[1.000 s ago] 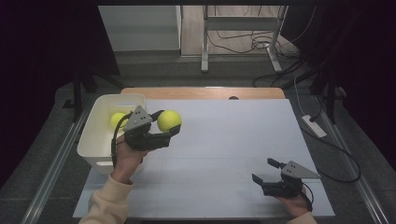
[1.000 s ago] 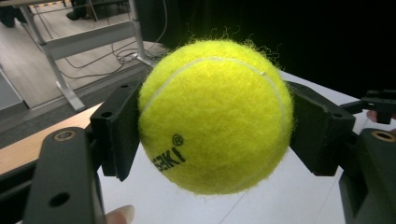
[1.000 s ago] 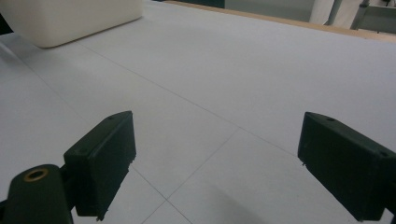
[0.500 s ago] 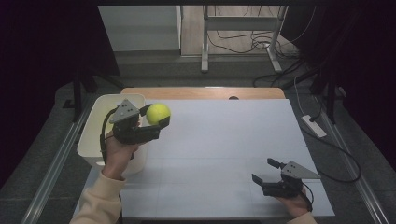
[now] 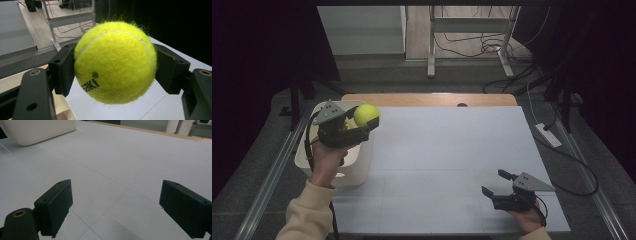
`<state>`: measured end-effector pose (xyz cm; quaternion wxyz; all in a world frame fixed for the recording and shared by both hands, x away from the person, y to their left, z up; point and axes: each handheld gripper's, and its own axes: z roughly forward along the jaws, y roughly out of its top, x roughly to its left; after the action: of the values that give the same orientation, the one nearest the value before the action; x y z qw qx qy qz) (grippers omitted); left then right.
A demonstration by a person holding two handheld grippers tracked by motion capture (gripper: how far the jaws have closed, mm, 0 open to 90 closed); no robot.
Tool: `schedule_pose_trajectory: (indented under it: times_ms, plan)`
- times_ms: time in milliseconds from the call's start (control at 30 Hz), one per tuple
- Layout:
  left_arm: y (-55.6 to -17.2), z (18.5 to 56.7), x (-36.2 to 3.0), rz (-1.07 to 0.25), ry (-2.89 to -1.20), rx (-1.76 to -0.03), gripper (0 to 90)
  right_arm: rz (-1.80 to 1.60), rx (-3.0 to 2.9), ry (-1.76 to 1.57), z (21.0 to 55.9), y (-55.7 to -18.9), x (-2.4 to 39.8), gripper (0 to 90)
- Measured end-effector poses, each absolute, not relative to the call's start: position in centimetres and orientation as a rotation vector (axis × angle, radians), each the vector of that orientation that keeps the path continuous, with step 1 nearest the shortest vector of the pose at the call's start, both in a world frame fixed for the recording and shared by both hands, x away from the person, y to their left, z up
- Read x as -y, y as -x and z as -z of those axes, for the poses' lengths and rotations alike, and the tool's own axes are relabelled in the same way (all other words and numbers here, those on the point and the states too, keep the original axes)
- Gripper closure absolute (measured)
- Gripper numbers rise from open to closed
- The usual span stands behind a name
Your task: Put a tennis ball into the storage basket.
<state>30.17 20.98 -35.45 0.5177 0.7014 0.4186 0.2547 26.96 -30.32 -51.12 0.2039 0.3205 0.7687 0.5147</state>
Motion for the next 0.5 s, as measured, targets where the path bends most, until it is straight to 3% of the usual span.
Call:
schedule_pose_trajectory:
  times_ms: [500]
  plan:
    - [-30.9,35.7,-23.0,-0.634,-1.684,-1.079,26.5,-1.44,-2.139,-0.901,51.1,-27.0,30.3,11.2]
